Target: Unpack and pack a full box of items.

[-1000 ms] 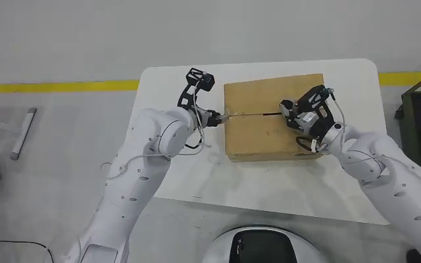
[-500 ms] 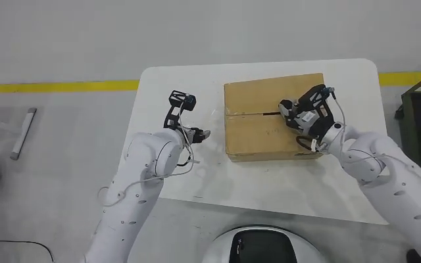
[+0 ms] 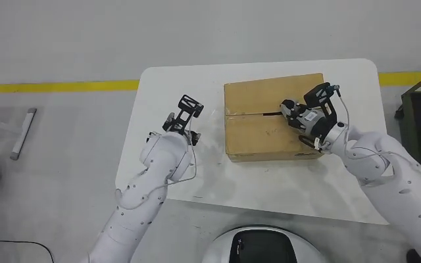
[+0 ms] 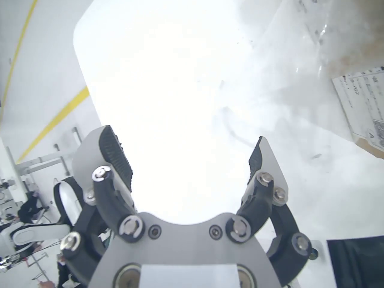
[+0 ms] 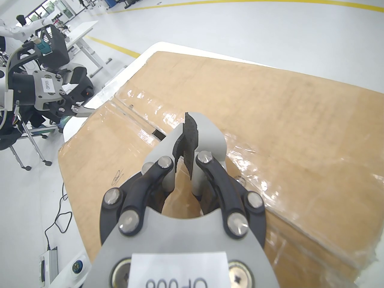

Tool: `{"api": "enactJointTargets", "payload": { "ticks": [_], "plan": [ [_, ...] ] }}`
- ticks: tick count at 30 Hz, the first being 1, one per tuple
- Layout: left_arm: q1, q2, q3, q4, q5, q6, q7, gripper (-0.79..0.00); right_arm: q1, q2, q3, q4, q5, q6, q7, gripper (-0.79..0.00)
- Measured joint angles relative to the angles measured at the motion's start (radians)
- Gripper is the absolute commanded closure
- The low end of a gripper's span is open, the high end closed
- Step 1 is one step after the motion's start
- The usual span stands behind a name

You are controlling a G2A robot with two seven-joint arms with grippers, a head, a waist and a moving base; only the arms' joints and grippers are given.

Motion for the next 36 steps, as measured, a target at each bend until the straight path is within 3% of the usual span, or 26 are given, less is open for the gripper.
{"api": "enactJointTargets", "payload": {
  "ticks": [8, 21, 29, 36],
  "plan": [
    [-0.052, -0.040, 0.073, 0.107, 0.010, 0.024, 0.084, -0.785, 0.000, -0.005, 0.002, -0.007, -0.004, 0.002, 0.003, 0.000],
    [-0.078, -0.084, 0.078, 0.218, 0.028, 0.162, 0.200, -0.785, 0.011, -0.014, -0.005, -0.005, -0.010, 0.003, 0.012, 0.000],
    [-0.079, -0.097, 0.042, 0.204, 0.111, 0.251, 0.290, -0.785, 0.013, -0.019, -0.008, -0.004, -0.016, 0.003, 0.020, 0.000],
    [-0.063, -0.105, 0.008, 0.137, 0.122, 0.253, 0.347, -0.785, 0.015, -0.024, -0.006, -0.003, -0.015, 0.006, 0.019, 0.000]
  ]
}}
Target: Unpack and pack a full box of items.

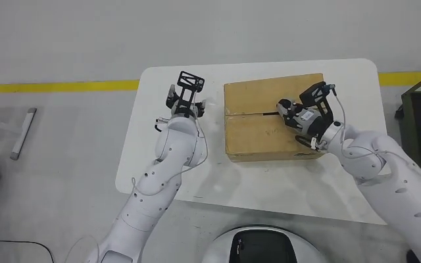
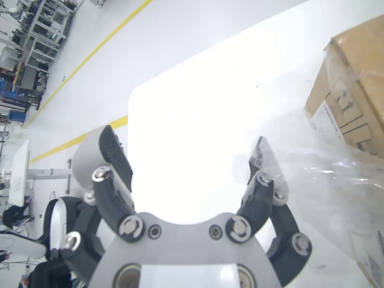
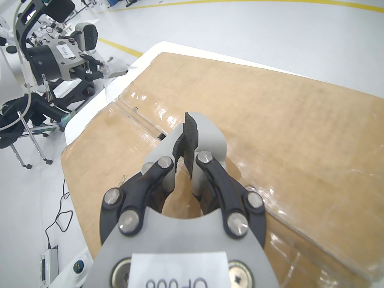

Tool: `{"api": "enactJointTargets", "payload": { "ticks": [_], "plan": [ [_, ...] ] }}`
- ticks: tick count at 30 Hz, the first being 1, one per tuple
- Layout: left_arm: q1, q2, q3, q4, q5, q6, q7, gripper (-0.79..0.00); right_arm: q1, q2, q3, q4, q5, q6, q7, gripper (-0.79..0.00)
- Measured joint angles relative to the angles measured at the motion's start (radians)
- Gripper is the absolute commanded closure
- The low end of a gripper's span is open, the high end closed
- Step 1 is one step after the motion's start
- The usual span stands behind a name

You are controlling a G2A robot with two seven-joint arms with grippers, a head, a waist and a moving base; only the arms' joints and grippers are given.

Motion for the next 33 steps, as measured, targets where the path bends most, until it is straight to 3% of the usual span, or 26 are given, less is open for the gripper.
{"api": "enactJointTargets", "payload": {
  "ticks": [14, 25, 33],
  "plan": [
    [0.061, -0.007, -0.061, -0.140, -0.114, -0.187, 0.098, -0.785, -0.003, -0.005, 0.023, 0.011, 0.011, -0.002, 0.005, 0.000],
    [-0.016, -0.042, 0.012, -0.092, -0.144, -0.264, 0.123, -0.785, -0.008, -0.001, 0.090, -0.037, 0.053, -0.002, 0.022, 0.000],
    [-0.072, -0.074, 0.066, -0.032, -0.152, -0.274, 0.142, -0.785, -0.054, 0.014, 0.244, -0.084, 0.114, 0.008, 0.049, 0.000]
  ]
}}
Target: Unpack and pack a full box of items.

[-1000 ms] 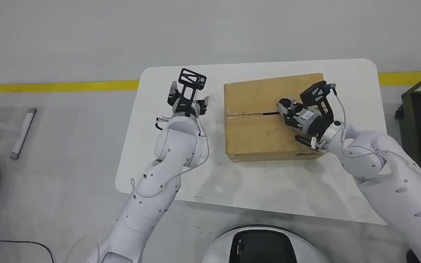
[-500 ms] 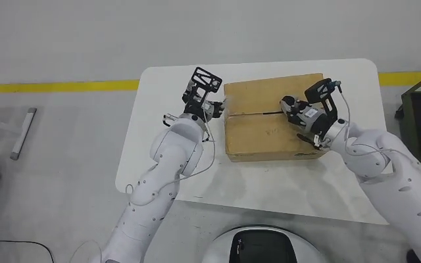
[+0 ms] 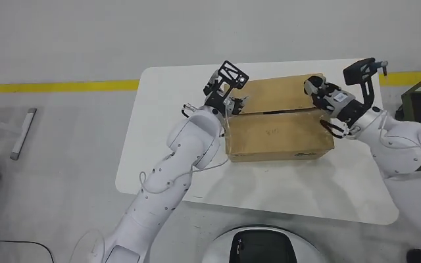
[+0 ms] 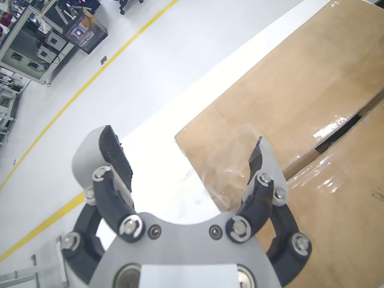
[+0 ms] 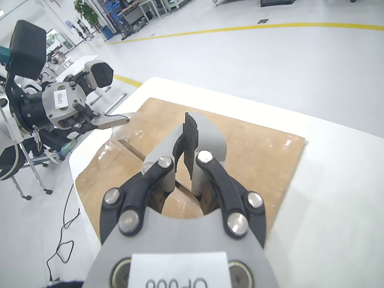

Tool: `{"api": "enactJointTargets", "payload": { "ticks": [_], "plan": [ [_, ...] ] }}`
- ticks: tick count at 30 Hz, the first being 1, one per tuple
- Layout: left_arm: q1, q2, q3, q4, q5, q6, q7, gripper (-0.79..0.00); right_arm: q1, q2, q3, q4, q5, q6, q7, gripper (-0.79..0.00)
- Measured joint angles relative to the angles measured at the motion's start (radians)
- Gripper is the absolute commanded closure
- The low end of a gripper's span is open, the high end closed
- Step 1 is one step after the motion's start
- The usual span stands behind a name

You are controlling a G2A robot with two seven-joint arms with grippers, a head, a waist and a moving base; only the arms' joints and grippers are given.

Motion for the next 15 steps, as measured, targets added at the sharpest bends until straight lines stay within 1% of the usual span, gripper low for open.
{"api": "enactJointTargets", "payload": {
  "ticks": [8, 15],
  "plan": [
    [-0.058, -0.037, 0.063, 0.061, -0.011, -0.026, 0.029, -0.785, -0.069, 0.016, 0.165, 0.016, 0.046, -0.010, 0.013, 0.000],
    [-0.105, -0.075, 0.124, 0.121, -0.019, -0.030, 0.036, -0.785, -0.136, 0.026, 0.277, 0.038, 0.078, -0.035, 0.021, 0.000]
  ]
}}
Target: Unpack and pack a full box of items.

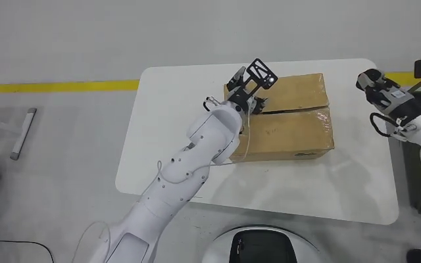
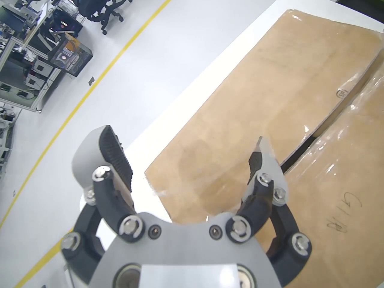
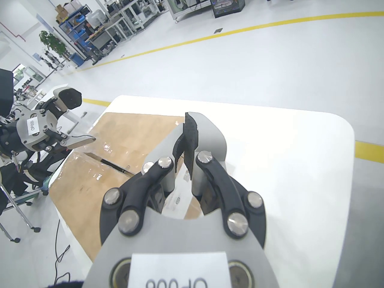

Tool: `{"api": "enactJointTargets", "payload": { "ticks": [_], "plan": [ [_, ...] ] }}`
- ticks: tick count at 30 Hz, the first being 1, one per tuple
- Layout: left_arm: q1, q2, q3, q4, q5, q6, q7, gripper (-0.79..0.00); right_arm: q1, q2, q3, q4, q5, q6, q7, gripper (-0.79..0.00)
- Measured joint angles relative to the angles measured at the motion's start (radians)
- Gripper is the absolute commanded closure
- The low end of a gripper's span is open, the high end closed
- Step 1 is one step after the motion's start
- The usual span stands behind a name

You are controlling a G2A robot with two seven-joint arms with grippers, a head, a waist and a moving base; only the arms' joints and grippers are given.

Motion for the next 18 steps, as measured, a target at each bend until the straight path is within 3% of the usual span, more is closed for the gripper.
{"api": "enactJointTargets", "payload": {
  "ticks": [9, 18],
  "plan": [
    [-0.061, -0.052, 0.049, 0.053, -0.018, 0.015, 0.011, -0.785, -0.054, 0.006, 0.069, 0.009, 0.040, -0.037, 0.006, 0.000],
    [-0.082, -0.069, -0.014, -0.032, -0.055, 0.017, -0.039, -0.785, -0.039, 0.010, 0.068, -0.020, 0.115, -0.060, 0.029, 0.000]
  ]
}}
